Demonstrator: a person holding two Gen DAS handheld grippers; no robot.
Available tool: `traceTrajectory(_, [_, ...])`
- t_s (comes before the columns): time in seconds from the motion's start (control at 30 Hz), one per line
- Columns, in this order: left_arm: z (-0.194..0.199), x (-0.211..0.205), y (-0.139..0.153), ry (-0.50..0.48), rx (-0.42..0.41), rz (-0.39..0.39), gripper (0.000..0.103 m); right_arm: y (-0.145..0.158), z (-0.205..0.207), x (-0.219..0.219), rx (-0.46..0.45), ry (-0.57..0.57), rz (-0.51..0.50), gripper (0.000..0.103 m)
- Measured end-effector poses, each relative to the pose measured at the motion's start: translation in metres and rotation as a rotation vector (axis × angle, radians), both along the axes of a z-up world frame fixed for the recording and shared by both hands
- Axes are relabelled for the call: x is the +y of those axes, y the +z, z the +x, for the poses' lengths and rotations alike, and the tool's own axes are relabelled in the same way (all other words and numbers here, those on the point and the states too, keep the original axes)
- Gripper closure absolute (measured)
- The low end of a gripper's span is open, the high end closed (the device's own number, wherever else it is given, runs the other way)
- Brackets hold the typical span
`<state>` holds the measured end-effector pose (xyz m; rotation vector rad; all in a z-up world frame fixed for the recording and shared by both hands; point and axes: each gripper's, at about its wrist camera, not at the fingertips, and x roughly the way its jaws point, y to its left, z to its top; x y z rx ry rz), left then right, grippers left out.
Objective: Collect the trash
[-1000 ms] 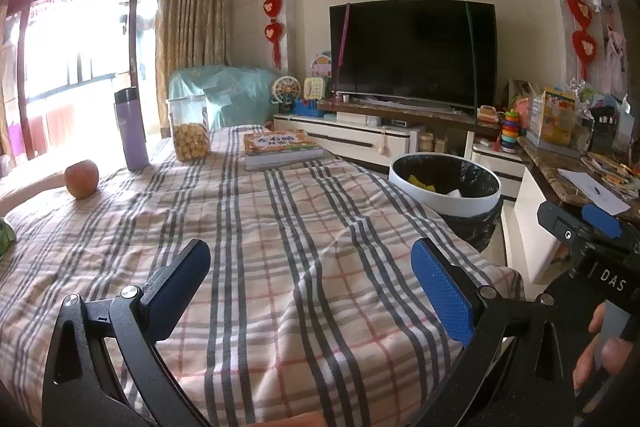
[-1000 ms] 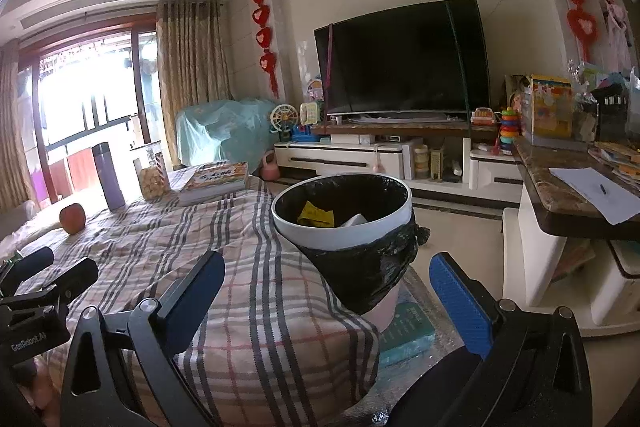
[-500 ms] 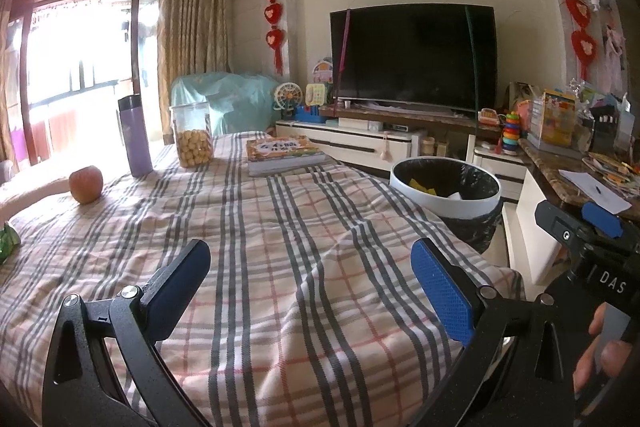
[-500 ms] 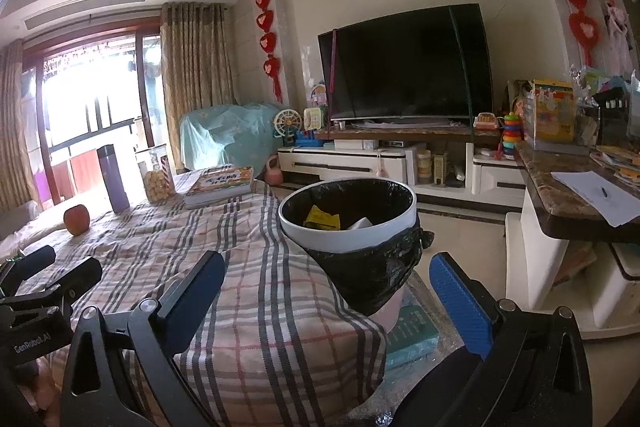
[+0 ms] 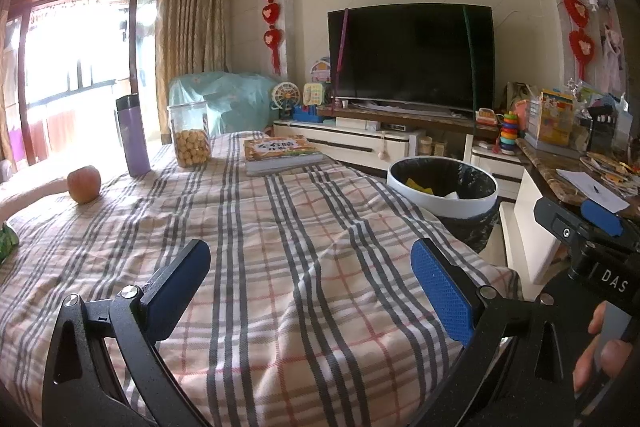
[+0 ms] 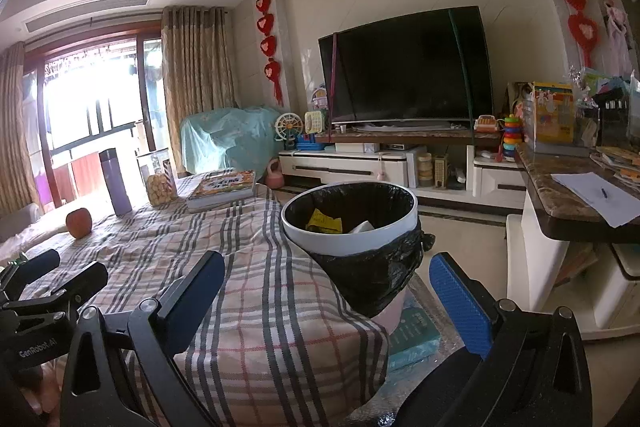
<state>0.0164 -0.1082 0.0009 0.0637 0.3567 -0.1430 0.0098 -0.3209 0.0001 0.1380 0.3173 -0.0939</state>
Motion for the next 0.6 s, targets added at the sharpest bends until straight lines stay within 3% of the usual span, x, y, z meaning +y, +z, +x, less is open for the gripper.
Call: traceTrajectory(0.6, [0.0005, -0.0006, -0.0018, -0.008, 0.006, -0.004, 0.0, 0.0025, -0.0023, 0.0033, -0.007, 0.005, 0.008, 0.0])
